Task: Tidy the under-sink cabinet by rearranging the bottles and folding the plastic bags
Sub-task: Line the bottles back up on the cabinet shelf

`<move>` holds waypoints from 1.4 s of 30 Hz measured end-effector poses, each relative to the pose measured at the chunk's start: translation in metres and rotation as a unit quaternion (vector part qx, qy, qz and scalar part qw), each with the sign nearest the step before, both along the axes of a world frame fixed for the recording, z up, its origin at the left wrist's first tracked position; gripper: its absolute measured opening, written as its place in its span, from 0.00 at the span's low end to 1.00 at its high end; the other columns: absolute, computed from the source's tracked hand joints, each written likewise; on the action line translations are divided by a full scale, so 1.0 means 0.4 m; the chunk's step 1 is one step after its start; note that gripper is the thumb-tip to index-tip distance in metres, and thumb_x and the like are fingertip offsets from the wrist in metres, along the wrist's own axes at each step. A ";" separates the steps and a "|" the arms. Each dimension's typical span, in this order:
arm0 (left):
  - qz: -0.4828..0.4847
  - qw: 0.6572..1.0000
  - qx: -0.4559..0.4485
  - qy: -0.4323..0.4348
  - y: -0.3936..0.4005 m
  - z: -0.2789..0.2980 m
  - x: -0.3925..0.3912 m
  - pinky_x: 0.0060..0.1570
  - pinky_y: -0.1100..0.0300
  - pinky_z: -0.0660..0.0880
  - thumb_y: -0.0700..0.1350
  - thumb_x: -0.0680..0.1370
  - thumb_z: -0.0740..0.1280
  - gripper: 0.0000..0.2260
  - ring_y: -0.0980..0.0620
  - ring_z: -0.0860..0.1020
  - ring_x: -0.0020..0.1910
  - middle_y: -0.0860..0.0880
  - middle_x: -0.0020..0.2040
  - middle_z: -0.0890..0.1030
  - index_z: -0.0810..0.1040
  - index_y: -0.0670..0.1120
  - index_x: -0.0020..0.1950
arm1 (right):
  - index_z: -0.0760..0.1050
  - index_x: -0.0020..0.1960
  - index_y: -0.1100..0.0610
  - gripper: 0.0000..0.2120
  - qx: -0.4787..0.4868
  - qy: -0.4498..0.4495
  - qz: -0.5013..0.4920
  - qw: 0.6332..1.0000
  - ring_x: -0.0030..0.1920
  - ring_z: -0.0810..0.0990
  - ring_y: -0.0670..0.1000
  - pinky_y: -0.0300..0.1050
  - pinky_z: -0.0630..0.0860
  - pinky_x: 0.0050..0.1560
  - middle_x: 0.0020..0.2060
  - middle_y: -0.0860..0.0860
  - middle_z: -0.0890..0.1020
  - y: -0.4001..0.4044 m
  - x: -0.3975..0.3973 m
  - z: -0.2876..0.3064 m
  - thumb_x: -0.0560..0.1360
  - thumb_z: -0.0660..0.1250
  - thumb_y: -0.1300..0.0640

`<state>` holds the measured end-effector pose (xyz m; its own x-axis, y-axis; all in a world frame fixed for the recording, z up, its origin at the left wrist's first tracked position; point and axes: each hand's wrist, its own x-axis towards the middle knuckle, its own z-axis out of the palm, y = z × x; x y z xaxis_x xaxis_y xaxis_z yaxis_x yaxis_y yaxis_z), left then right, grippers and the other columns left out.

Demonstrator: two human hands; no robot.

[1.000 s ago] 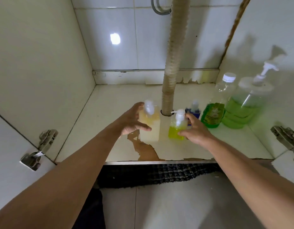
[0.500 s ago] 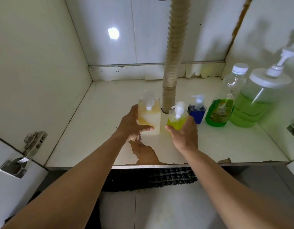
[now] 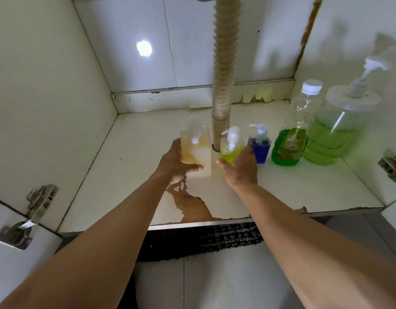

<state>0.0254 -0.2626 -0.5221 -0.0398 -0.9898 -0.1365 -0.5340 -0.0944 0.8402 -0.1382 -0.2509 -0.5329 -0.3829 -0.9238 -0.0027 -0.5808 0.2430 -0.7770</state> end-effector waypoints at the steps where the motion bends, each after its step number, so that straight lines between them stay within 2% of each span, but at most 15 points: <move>1: 0.006 1.000 0.000 -0.003 0.010 0.005 -0.006 0.59 0.58 0.69 0.44 0.66 0.79 0.40 0.48 0.73 0.63 0.50 0.63 0.74 0.60 0.51 0.71 | 0.63 0.64 0.64 0.32 0.007 -0.005 0.001 1.000 0.58 0.75 0.59 0.49 0.73 0.54 0.60 0.60 0.73 0.008 -0.001 -0.002 0.70 0.74 0.50; 3: 0.049 0.999 -0.015 0.000 0.050 0.008 -0.024 0.57 0.58 0.70 0.45 0.67 0.78 0.36 0.48 0.74 0.62 0.50 0.63 0.75 0.62 0.49 0.70 | 0.64 0.64 0.63 0.30 0.011 -0.024 0.005 1.000 0.54 0.74 0.56 0.48 0.72 0.51 0.60 0.59 0.74 0.045 -0.016 -0.007 0.71 0.73 0.51; 6: 0.097 0.987 -0.120 -0.035 0.184 -0.005 -0.072 0.56 0.56 0.73 0.44 0.72 0.74 0.28 0.46 0.73 0.62 0.46 0.64 0.73 0.65 0.46 0.68 | 0.65 0.65 0.60 0.26 -0.013 -0.054 0.013 0.998 0.54 0.74 0.52 0.44 0.71 0.52 0.58 0.54 0.75 0.173 -0.076 -0.008 0.72 0.71 0.54; 10: -0.123 0.944 -0.223 -0.210 0.360 -0.053 -0.171 0.71 0.54 0.62 0.49 0.78 0.65 0.27 0.45 0.65 0.72 0.43 0.73 0.65 0.62 0.41 0.74 | 0.71 0.59 0.59 0.16 -0.001 -0.004 -0.010 1.000 0.45 0.76 0.51 0.31 0.68 0.38 0.47 0.52 0.78 0.413 -0.198 -0.036 0.74 0.69 0.56; 13: -0.227 0.899 -0.204 -0.314 0.396 -0.081 -0.236 0.76 0.50 0.50 0.52 0.80 0.60 0.31 0.45 0.51 0.78 0.44 0.79 0.52 0.51 0.43 0.78 | 0.72 0.57 0.59 0.12 0.084 0.055 -0.018 0.995 0.46 0.78 0.52 0.39 0.71 0.41 0.47 0.53 0.79 0.579 -0.278 -0.117 0.76 0.66 0.55; 18: -0.220 0.875 -0.157 -0.402 0.400 -0.126 -0.265 0.75 0.45 0.48 0.52 0.79 0.60 0.34 0.44 0.47 0.78 0.42 0.79 0.47 0.45 0.43 0.78 | 0.69 0.64 0.57 0.24 0.235 0.150 0.026 0.960 0.61 0.76 0.55 0.47 0.73 0.57 0.60 0.55 0.76 0.781 -0.304 -0.295 0.76 0.62 0.42; 21: -0.220 0.855 -0.148 -0.445 0.407 -0.164 -0.266 0.75 0.44 0.46 0.53 0.79 0.60 0.35 0.43 0.45 0.78 0.42 0.79 0.46 0.44 0.43 0.78 | 0.65 0.67 0.55 0.44 0.270 0.177 0.065 0.944 0.63 0.73 0.54 0.48 0.72 0.58 0.61 0.53 0.72 0.851 -0.256 -0.371 0.65 0.49 0.23; 23: -0.207 0.854 -0.151 -0.453 0.412 -0.174 -0.268 0.75 0.45 0.45 0.53 0.79 0.60 0.35 0.43 0.44 0.78 0.42 0.79 0.44 0.44 0.43 0.78 | 0.62 0.70 0.54 0.44 0.254 0.196 0.077 0.944 0.62 0.72 0.54 0.48 0.74 0.57 0.62 0.52 0.71 0.879 -0.227 -0.418 0.63 0.51 0.27; 27: -0.199 0.852 -0.144 -0.461 0.418 -0.173 -0.276 0.75 0.45 0.43 0.52 0.79 0.60 0.35 0.44 0.43 0.78 0.42 0.79 0.43 0.43 0.43 0.78 | 0.60 0.72 0.56 0.39 0.250 0.238 0.063 0.936 0.59 0.75 0.54 0.47 0.77 0.54 0.62 0.54 0.72 0.891 -0.205 -0.469 0.68 0.69 0.39; 30: -0.195 0.851 -0.141 -0.466 0.418 -0.171 -0.277 0.76 0.45 0.44 0.52 0.79 0.59 0.35 0.44 0.43 0.78 0.42 0.79 0.43 0.42 0.43 0.78 | 0.58 0.73 0.56 0.38 0.263 0.231 0.058 0.935 0.60 0.75 0.54 0.46 0.76 0.54 0.62 0.54 0.72 0.883 -0.205 -0.474 0.70 0.69 0.44; 32: -0.198 0.851 -0.137 -0.466 0.417 -0.164 -0.279 0.76 0.45 0.45 0.52 0.79 0.60 0.35 0.44 0.43 0.78 0.42 0.79 0.43 0.42 0.43 0.78 | 0.58 0.72 0.56 0.35 0.288 0.152 0.041 0.944 0.60 0.74 0.55 0.46 0.75 0.55 0.60 0.54 0.72 0.859 -0.216 -0.459 0.70 0.67 0.45; 34: -0.203 0.853 -0.135 -0.461 0.415 -0.152 -0.279 0.76 0.46 0.46 0.51 0.79 0.60 0.35 0.43 0.44 0.78 0.42 0.79 0.44 0.42 0.43 0.78 | 0.64 0.66 0.56 0.30 0.264 0.007 -0.017 0.964 0.53 0.78 0.53 0.45 0.76 0.51 0.53 0.53 0.77 0.818 -0.249 -0.413 0.69 0.68 0.45; 36: -0.201 0.858 -0.131 -0.454 0.402 -0.142 -0.273 0.76 0.46 0.46 0.51 0.79 0.60 0.35 0.43 0.44 0.78 0.42 0.79 0.44 0.42 0.43 0.78 | 0.67 0.64 0.56 0.30 0.201 -0.101 -0.055 0.973 0.47 0.80 0.52 0.44 0.77 0.46 0.49 0.51 0.80 0.755 -0.296 -0.333 0.67 0.71 0.45; 39: -0.202 0.860 -0.118 -0.454 0.391 -0.140 -0.267 0.76 0.46 0.45 0.52 0.79 0.60 0.36 0.43 0.42 0.78 0.42 0.79 0.42 0.41 0.43 0.78 | 0.65 0.65 0.57 0.29 0.078 -0.118 -0.021 0.990 0.46 0.78 0.51 0.38 0.73 0.39 0.50 0.52 0.78 0.630 -0.369 -0.160 0.69 0.73 0.54; 42: -0.215 0.859 -0.112 -0.450 0.388 -0.148 -0.259 0.75 0.47 0.42 0.54 0.79 0.62 0.39 0.43 0.40 0.77 0.42 0.78 0.39 0.39 0.44 0.78 | 0.65 0.63 0.55 0.26 -0.024 -0.046 0.068 0.996 0.42 0.77 0.47 0.36 0.74 0.38 0.48 0.52 0.77 0.464 -0.401 -0.006 0.71 0.72 0.48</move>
<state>-0.0784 -0.1075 -0.5814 -0.3869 -0.9154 -0.1110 -0.9221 0.3850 0.0392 -0.2987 -0.0655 -0.5353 -0.2551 -0.9668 0.0138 -0.5321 0.1284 -0.8369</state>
